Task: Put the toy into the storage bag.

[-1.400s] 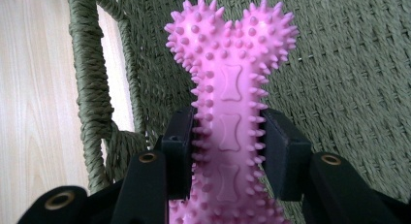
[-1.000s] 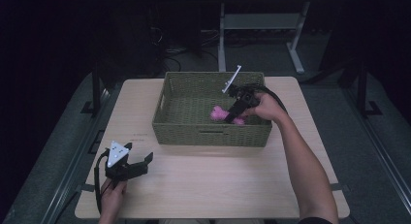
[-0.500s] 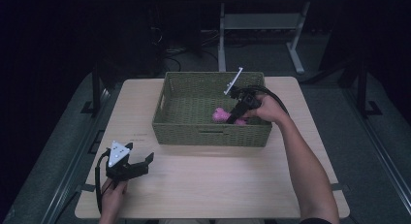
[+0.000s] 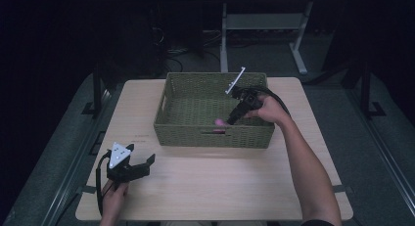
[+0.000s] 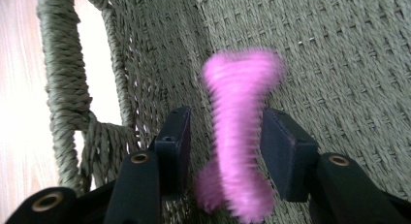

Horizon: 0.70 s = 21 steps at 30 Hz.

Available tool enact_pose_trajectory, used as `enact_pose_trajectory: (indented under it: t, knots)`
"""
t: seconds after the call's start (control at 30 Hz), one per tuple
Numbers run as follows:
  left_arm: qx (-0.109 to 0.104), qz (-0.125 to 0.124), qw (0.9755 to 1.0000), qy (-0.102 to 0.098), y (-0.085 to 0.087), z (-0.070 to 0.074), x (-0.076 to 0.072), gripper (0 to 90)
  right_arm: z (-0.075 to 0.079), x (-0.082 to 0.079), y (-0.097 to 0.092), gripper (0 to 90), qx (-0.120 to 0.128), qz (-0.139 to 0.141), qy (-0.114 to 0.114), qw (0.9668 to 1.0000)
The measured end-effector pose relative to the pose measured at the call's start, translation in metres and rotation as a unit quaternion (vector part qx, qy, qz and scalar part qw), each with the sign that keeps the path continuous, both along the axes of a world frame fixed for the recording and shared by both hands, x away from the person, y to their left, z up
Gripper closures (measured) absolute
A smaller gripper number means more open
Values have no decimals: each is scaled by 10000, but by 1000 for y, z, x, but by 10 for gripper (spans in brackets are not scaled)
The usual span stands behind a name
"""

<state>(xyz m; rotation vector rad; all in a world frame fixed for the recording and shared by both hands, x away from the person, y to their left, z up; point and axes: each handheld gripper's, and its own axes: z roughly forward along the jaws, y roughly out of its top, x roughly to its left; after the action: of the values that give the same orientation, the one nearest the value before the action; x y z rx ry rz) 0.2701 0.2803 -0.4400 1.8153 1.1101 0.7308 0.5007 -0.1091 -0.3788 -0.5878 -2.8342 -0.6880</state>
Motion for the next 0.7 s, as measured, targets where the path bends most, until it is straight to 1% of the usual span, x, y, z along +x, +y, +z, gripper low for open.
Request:
enact_pose_trajectory:
  t: [0.13,0.27,0.37,0.5,0.6,0.63,0.7]
  knots:
    - [-2,-3,10000,1,-1,0,0,139,1,-1,-2,502,-64,-20,-20,10000]
    - [-17,-14,10000,-14,-1,0,0,138,3,-3,-3,485,-33,-82,-24,10000]
    - [-1,-27,10000,1,-1,0,-1,138,6,-5,-6,473,20,-113,-38,9999]
    - [-1,-28,10000,-9,-1,1,-1,139,14,-9,-12,445,100,-211,-138,9996]
    - [13,-44,10000,-6,-2,0,-1,138,17,-11,-14,436,106,-220,-166,9996]
    - [-21,-32,10000,-18,-3,0,0,138,19,-12,-15,436,140,-233,-180,9995]
    - [-5,-36,10000,-8,-3,0,0,138,22,-14,-17,434,182,-259,-212,9993]
